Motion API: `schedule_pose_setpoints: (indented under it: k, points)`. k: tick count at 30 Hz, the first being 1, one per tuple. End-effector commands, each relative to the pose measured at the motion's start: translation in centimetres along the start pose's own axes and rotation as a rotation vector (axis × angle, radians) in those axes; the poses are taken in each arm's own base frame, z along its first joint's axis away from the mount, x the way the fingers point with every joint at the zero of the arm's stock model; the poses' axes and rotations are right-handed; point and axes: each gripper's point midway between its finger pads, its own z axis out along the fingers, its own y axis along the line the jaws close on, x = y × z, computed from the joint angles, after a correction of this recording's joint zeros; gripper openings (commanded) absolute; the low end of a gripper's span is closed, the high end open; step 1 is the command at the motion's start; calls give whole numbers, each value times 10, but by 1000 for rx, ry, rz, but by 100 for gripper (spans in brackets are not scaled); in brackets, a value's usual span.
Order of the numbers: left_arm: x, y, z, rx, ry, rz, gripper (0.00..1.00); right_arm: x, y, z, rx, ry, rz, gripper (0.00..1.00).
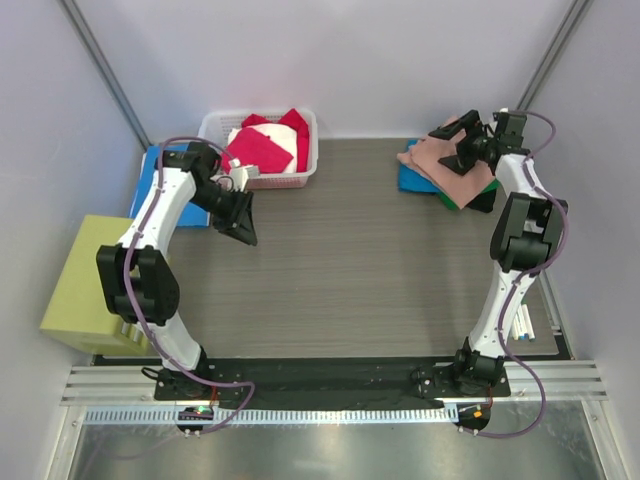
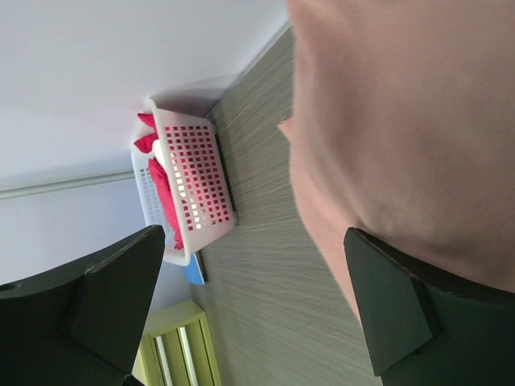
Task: Fold and stack the t-shirts
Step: Neatly place the folded tshirt to the corner, then reset both grippers
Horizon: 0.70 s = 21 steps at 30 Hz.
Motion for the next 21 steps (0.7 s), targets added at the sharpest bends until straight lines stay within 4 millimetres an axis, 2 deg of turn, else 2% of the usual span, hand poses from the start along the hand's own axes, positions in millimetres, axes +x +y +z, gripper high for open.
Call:
schedule_pose_setpoints:
  k: [1,3,4,5,6,7,8,9,10,11,12,13,14,15,16,17,18,19,20,21]
  points:
    - [24,-26,-29,-14,15,-47,29,1,147,-72,-223,-79,-210,100]
    - [19,-28,-38,-58,-35,-41,29,18,182,-95,-273,-93,-289,100]
    - [14,-29,-43,-81,-69,-34,28,28,188,-102,-244,-101,-312,100]
    - [7,-34,-53,-108,-140,-13,28,48,216,-125,-267,-121,-413,100]
    - [3,-36,-58,-124,-177,-6,28,61,222,-133,-255,-128,-456,100]
    - [-1,-36,-64,-154,-214,1,29,71,210,-134,-175,-139,-460,100]
    - [-9,-41,-74,-176,-284,34,30,99,233,-155,-186,-157,-526,100]
    - [-13,-41,-79,-191,-317,27,35,112,224,-160,-134,-155,-579,100]
    - [-16,-38,-85,-235,-353,6,39,120,203,-159,-54,-179,-585,100]
    - [-21,-40,-91,-251,-395,16,45,143,216,-180,-87,-191,-627,100]
    - [-21,-38,-92,-266,-408,-6,52,153,212,-188,-81,-196,-648,100]
    - [-22,-34,-94,-294,-418,-18,55,165,185,-183,-19,-178,-636,100]
    - [-20,-32,-94,-305,-418,-31,59,174,175,-188,-8,-169,-628,100]
    - [-18,-30,-93,-310,-409,-42,66,184,177,-209,-37,-187,-629,100]
    - [-14,-29,-92,-315,-396,-47,68,197,148,-204,9,-149,-611,100]
    - [-12,-24,-93,-343,-387,-54,69,203,139,-210,16,-149,-610,100]
    - [-9,-21,-93,-362,-386,-50,74,208,137,-227,-4,-174,-616,100]
    - [-8,-16,-96,-394,-392,-45,79,218,115,-226,28,-152,-606,100]
    - [-6,-9,-101,-444,-397,-51,83,221,107,-231,41,-159,-605,100]
    - [-4,-5,-103,-464,-403,-56,92,227,97,-235,59,-142,-602,100]
